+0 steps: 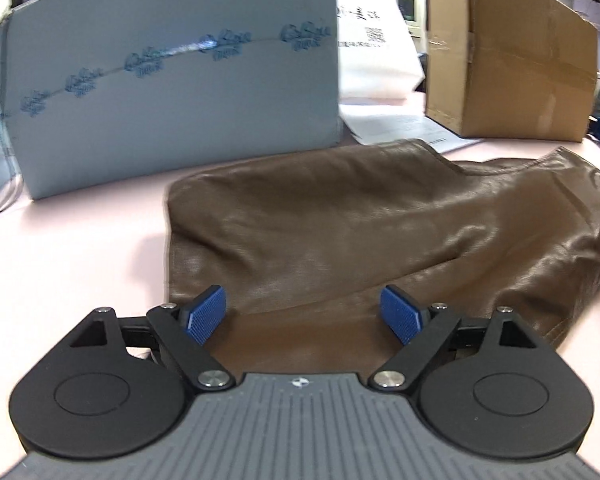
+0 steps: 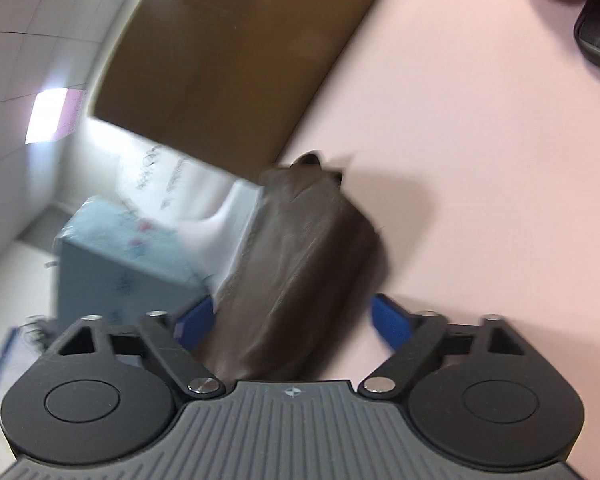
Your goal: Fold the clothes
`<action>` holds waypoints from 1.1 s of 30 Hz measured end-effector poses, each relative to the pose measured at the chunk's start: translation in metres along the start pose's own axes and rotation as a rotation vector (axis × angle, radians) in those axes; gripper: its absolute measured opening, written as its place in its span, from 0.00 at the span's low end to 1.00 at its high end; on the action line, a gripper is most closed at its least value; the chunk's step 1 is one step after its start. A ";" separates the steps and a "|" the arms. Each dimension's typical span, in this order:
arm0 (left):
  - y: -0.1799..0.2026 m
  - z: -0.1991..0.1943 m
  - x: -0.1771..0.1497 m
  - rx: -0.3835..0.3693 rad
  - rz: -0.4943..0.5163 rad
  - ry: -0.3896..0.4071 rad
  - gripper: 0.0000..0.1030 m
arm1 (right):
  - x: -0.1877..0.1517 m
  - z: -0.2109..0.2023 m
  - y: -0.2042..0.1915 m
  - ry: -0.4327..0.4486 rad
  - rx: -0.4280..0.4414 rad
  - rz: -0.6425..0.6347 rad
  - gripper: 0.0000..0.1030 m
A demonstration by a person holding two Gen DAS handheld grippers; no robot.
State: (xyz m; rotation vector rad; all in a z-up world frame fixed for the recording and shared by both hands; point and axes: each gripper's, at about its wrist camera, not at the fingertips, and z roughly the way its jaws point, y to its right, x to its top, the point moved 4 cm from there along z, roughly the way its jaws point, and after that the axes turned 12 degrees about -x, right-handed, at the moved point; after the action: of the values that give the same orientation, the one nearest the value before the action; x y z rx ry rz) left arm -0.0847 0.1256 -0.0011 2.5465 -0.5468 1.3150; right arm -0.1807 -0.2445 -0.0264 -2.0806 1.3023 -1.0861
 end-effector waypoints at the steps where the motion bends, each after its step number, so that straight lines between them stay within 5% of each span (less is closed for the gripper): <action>1: -0.004 -0.005 -0.001 0.018 0.000 0.006 0.81 | 0.001 0.005 -0.005 0.028 -0.012 -0.002 0.77; 2: -0.008 -0.008 -0.002 0.037 0.001 0.011 0.81 | 0.001 0.011 -0.008 0.041 -0.031 -0.005 0.72; 3: -0.015 -0.009 -0.004 0.035 -0.012 0.003 0.81 | 0.000 0.019 -0.013 0.062 -0.065 -0.011 0.55; 4: -0.020 -0.010 -0.006 0.026 -0.025 -0.008 0.81 | -0.001 0.023 -0.015 0.076 -0.078 -0.005 0.27; 6: -0.028 -0.011 -0.008 0.008 -0.056 -0.026 0.81 | -0.003 0.030 -0.015 0.087 -0.064 0.033 0.10; 8: -0.029 -0.009 -0.008 0.005 -0.060 -0.029 0.81 | -0.005 0.030 -0.017 0.118 -0.057 0.025 0.08; 13: -0.021 -0.005 -0.009 0.041 0.001 -0.032 0.81 | -0.017 0.003 -0.063 0.342 -0.041 -0.230 0.05; 18: -0.029 -0.003 -0.010 0.013 -0.058 -0.036 0.81 | -0.045 -0.011 -0.113 0.456 0.014 -0.437 0.05; 26: -0.029 -0.003 -0.011 0.009 -0.069 -0.035 0.81 | -0.120 -0.019 -0.161 0.500 0.143 -0.839 0.05; 33: -0.030 -0.003 -0.011 0.005 -0.077 -0.036 0.81 | -0.195 -0.015 -0.170 0.353 0.263 -1.255 0.05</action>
State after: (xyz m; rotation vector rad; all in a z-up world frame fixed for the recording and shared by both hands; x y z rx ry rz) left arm -0.0805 0.1563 -0.0094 2.5728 -0.4474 1.2486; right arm -0.1496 0.0071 0.0299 -2.4991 -0.2539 -2.0052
